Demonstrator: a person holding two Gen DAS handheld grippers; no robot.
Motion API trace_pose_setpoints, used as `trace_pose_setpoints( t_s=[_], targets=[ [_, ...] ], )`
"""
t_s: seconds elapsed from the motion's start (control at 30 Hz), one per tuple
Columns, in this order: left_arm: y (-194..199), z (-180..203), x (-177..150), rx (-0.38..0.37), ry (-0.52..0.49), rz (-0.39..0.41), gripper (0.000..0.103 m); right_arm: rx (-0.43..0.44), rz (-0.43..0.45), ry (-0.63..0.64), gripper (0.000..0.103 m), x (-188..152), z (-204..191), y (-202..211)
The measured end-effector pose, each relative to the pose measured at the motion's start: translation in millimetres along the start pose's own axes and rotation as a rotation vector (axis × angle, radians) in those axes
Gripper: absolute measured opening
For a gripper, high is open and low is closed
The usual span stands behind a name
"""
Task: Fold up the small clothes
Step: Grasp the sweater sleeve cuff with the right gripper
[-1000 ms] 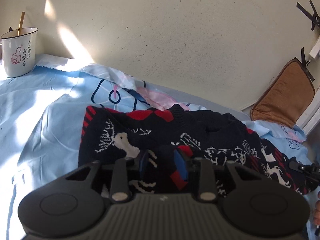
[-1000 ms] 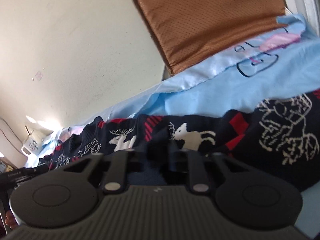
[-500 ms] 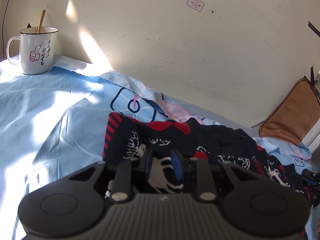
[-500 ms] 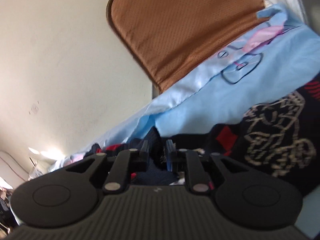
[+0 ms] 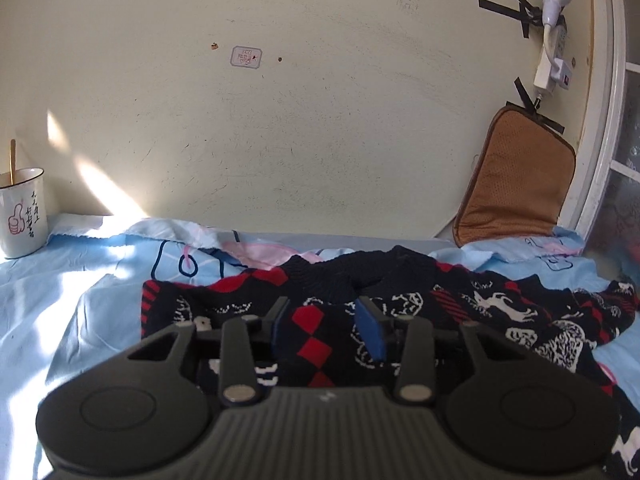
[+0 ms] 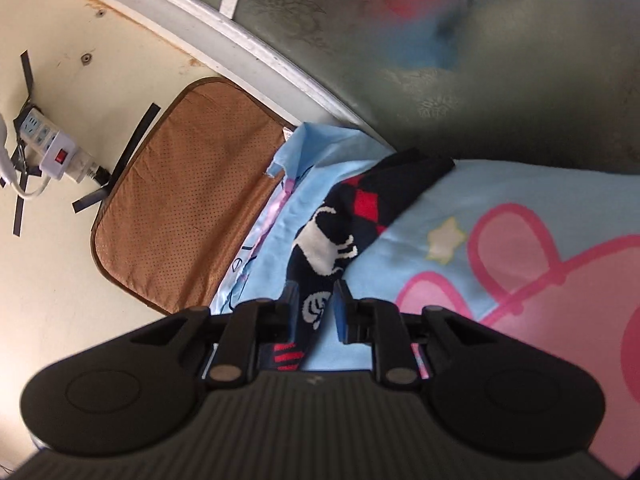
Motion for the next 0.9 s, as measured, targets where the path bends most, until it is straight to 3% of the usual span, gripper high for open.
trace_pose_setpoints(
  t_s=[0.07,0.2,0.23,0.27,0.3,0.4,0.5,0.67,0.8,0.9],
  targets=[
    [-2,-1,-1,0.017,-0.007,-0.005,0.036,-0.022,-0.003,-0.003,0.038,4,3,-12],
    [-3,-7,-3,0.031,-0.003,-0.014,0.036,0.020,-0.062,-0.006,0.037,3,-7,-34],
    [-4,-8,-3,0.032,-0.002,-0.015,0.036,0.035,-0.093,0.016,0.035,-1,-15,-40],
    [-4,-8,-3,0.033,-0.001,-0.017,0.036,0.046,-0.113,0.057,0.021,-5,-25,-46],
    [-5,-8,-3,0.034,0.000,-0.019,0.036,0.052,-0.107,0.110,0.017,-9,-36,-48],
    [-6,-8,-3,0.035,0.001,-0.023,0.038,0.085,-0.077,0.235,0.022,-14,-60,-48],
    [-6,-8,-2,0.036,0.000,-0.022,0.040,0.145,-0.070,0.129,0.038,-5,-50,-48],
    [-6,-7,-3,0.036,-0.007,-0.021,0.042,0.086,-0.021,-0.034,0.038,3,-18,-38],
    [-6,-4,-3,0.036,-0.023,-0.017,0.044,-0.017,0.084,-0.109,0.038,14,8,-22],
    [-6,-3,-3,0.036,-0.028,-0.017,0.044,-0.057,0.086,-0.180,0.038,21,24,-20]
  ],
)
Point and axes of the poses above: each gripper's, at about its wrist camera, not at the fingertips, and y roughly against the way its jaws point, z to its right, x to its top, the point moved 7 cm from there along -y, roughly the way its jaws point, and after that the axes turned 4 degrees about y, right-handed, at the moved point
